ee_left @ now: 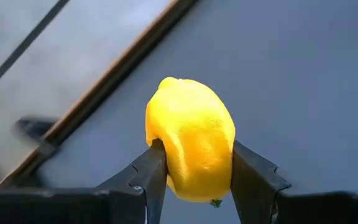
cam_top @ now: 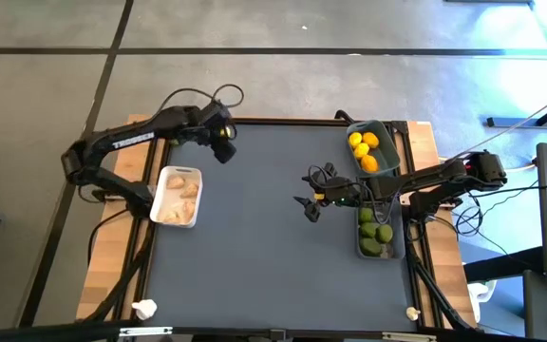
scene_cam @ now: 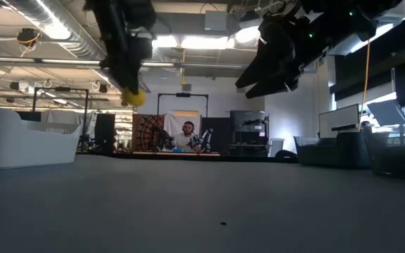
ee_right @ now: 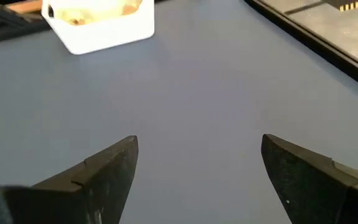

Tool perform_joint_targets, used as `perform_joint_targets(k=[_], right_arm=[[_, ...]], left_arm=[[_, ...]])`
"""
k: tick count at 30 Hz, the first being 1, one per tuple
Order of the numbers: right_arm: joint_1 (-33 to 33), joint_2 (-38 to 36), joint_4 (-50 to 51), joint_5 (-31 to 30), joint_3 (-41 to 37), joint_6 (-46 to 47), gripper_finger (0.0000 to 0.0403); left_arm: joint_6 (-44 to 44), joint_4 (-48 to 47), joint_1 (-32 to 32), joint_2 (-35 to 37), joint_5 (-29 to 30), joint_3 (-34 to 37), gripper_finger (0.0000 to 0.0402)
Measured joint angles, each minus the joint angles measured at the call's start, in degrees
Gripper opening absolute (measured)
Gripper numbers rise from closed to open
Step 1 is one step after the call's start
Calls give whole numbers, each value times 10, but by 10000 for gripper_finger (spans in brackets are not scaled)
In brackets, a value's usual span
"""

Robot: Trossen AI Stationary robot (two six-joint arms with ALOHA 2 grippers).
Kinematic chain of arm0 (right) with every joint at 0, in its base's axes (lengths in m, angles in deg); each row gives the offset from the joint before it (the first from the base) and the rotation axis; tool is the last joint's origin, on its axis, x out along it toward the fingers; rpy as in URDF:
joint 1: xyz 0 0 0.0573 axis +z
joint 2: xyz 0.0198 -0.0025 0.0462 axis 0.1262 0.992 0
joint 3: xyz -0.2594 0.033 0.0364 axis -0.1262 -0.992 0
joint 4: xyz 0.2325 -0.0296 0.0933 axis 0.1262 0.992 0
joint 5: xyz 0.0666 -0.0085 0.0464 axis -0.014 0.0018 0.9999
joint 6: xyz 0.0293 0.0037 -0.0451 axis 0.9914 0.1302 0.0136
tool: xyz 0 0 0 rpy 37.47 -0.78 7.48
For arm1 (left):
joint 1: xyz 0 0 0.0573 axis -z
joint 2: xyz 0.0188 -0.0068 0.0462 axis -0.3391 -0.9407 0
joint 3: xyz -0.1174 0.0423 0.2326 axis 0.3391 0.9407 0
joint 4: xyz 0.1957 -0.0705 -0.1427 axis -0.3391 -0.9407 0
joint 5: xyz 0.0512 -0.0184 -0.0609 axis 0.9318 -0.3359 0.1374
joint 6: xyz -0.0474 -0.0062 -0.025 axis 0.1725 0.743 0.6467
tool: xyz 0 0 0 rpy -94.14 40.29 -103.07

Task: Sort produce into baskets
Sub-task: Put the lemon into the blue bin

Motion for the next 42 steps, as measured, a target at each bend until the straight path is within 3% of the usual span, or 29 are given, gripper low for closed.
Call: perform_joint_targets(k=[9, 14, 22, 26, 42], right_arm=[[0, 0, -85, 33, 0, -59, 340], [0, 0, -147, 69, 0, -91, 340], [0, 0, -203, 96, 0, -109, 340], [0, 0, -225, 151, 0, -134, 340], [0, 0, -317, 284, 0, -158, 337]], left_arm=[[-50, 84, 123, 35, -122, -1, 143], [-64, 150, 188, 33, -158, -1, 143], [-66, 240, 280, 32, -168, -1, 143], [-71, 274, 308, 32, -168, -1, 143], [-96, 395, 337, -17, -167, 11, 143]])
